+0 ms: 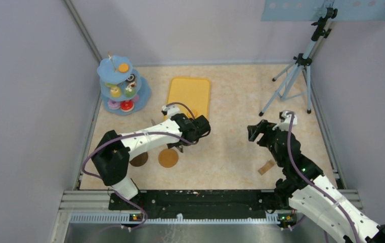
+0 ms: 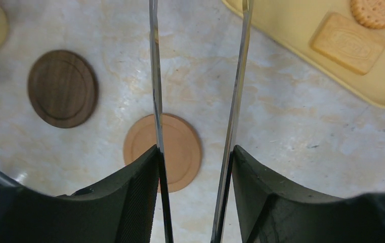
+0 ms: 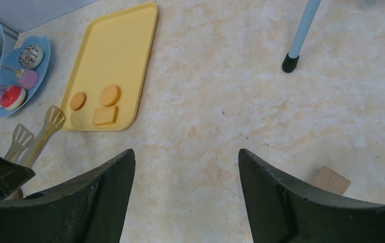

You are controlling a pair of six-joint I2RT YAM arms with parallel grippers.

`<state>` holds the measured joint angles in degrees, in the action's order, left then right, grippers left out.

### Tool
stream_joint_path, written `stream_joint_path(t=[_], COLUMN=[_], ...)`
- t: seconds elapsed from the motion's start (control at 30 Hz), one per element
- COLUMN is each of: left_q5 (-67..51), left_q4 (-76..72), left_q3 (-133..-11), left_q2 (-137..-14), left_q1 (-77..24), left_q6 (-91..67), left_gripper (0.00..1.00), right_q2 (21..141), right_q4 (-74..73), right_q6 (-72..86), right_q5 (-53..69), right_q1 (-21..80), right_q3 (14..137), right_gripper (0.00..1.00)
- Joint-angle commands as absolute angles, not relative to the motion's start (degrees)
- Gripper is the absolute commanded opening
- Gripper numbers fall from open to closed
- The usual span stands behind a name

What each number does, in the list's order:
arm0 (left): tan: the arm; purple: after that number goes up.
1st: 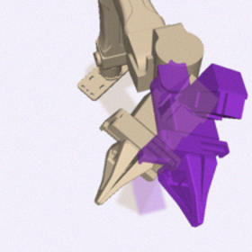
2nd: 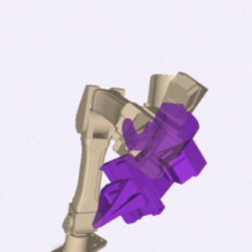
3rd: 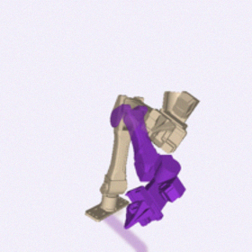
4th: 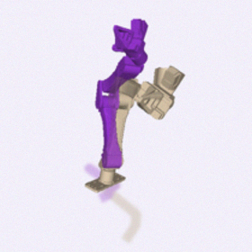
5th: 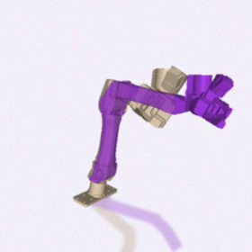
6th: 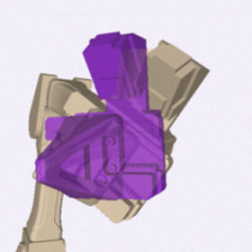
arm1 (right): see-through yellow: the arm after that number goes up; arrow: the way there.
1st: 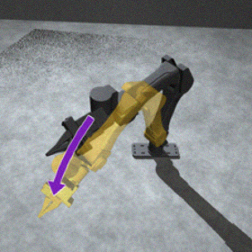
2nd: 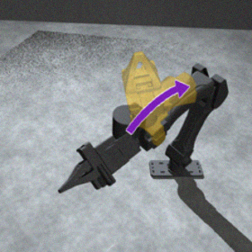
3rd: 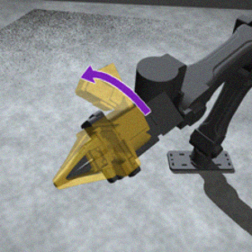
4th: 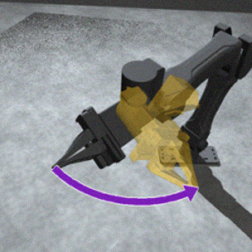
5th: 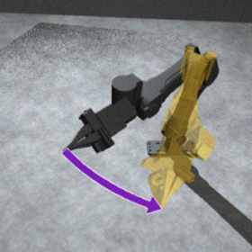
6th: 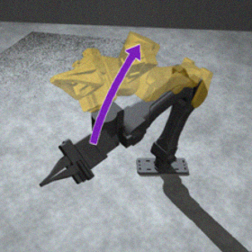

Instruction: Serve the afternoon tea

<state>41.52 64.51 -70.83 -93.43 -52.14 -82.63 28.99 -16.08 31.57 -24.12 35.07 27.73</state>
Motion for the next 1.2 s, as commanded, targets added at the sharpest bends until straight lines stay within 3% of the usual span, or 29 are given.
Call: stream_joint_path(t=[0.0, 0.3, 0.43, 0.73, 1.17], left_q5=[51.73, 44.4, 37.68, 19.72, 21.77], left_q4=[67.73, 35.35, 29.9, 32.96, 33.49], left_q3=[-71.54, -57.16, -54.88, -59.77, -63.57], left_q2=[-91.57, -69.4, -63.61, -68.57, -76.76], left_q1=[-54.83, -55.14, -51.97, -38.62, -36.84], left_q6=[-73.19, -37.55, -30.74, -21.48, -15.78], left_gripper=[0.58, 0.58, 0.56, 0.51, 0.49], right_q2=[28.68, 30.3, 30.21, 30.35, 31.0], right_q4=[-15.13, -14.14, -14.27, -14.72, -14.58], right_q6=[31.82, 31.45, 31.37, 31.46, 31.73], right_q5=[-24.72, -24.04, -23.97, -24.06, -24.13], right_q1=[34.76, 34.79, 34.78, 34.79, 34.78], right_q3=[27.75, 27.89, 27.95, 28.5, 28.26], right_gripper=[0.73, 0.73, 0.73, 0.73, 0.73])
